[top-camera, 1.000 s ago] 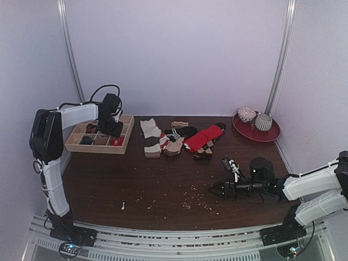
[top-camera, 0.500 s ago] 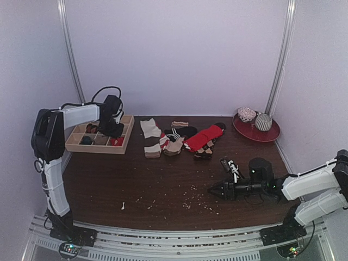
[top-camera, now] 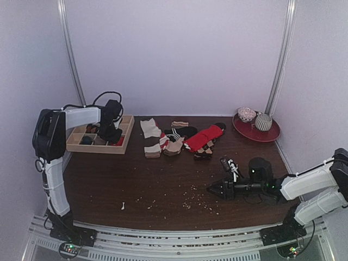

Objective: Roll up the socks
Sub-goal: Reset both arms

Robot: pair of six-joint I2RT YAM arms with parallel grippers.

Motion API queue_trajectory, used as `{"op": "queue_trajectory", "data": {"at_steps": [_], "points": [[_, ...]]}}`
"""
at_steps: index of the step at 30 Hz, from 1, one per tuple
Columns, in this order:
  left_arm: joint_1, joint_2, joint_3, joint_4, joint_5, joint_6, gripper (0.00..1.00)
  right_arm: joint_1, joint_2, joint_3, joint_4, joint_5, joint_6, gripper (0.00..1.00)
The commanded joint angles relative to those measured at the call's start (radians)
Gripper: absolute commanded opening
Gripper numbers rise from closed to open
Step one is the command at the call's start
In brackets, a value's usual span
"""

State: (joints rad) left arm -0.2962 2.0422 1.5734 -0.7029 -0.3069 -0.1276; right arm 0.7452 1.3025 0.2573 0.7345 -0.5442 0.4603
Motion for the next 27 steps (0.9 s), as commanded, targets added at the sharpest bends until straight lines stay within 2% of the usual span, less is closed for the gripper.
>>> {"op": "queue_trajectory", "data": {"at_steps": [1, 10, 13, 22, 27], "points": [[0.012, 0.035, -0.032, -0.095, -0.066, 0.031, 0.17, -0.006, 0.008, -0.013, 0.04, -0.013, 0.012, 0.46], [0.013, 0.094, 0.013, -0.128, -0.087, 0.07, 0.17, -0.006, 0.006, -0.03, 0.063, -0.003, 0.027, 0.46], [0.014, 0.064, 0.031, -0.105, -0.09, 0.064, 0.18, -0.006, 0.002, -0.035, 0.063, 0.002, 0.031, 0.46], [0.013, -0.055, 0.133, -0.142, -0.116, 0.062, 0.32, -0.005, -0.015, -0.015, 0.018, 0.003, 0.018, 0.46], [0.012, -0.101, 0.136, -0.149, -0.041, 0.049, 0.33, -0.005, -0.015, -0.008, 0.003, 0.007, 0.011, 0.46]]}}
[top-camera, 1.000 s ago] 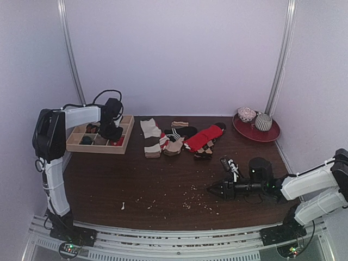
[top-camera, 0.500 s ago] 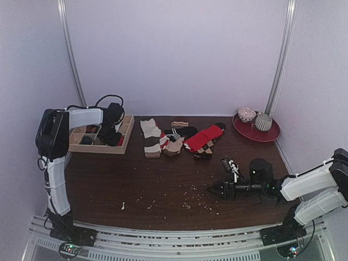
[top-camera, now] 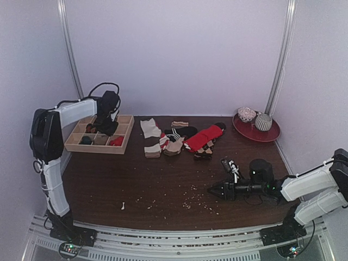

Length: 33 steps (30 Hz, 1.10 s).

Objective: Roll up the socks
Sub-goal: Reset both arms

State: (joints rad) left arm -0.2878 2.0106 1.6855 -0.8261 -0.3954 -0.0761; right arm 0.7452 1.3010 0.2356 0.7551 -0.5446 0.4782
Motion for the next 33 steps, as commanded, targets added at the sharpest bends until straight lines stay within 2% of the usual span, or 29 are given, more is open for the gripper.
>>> {"op": "queue_trajectory", "data": {"at_steps": [1, 5, 8, 22, 33], "points": [[0.003, -0.075, 0.022, -0.019, 0.079, 0.0, 0.3, -0.006, -0.009, 0.015, -0.016, 0.007, -0.008, 0.46], [0.004, -0.043, 0.01, 0.004, 0.198, 0.018, 0.1, -0.006, 0.009, 0.019, -0.007, 0.0, -0.004, 0.46], [-0.001, -0.003, 0.01, 0.004, 0.254, 0.025, 0.02, -0.006, 0.012, 0.022, -0.008, -0.002, -0.004, 0.46], [-0.014, 0.08, 0.037, -0.019, 0.285, 0.055, 0.01, -0.006, 0.038, 0.013, 0.022, 0.003, 0.004, 0.46], [-0.014, 0.119, -0.006, -0.063, 0.099, 0.027, 0.0, -0.006, 0.044, -0.005, 0.062, -0.003, 0.023, 0.45]]}}
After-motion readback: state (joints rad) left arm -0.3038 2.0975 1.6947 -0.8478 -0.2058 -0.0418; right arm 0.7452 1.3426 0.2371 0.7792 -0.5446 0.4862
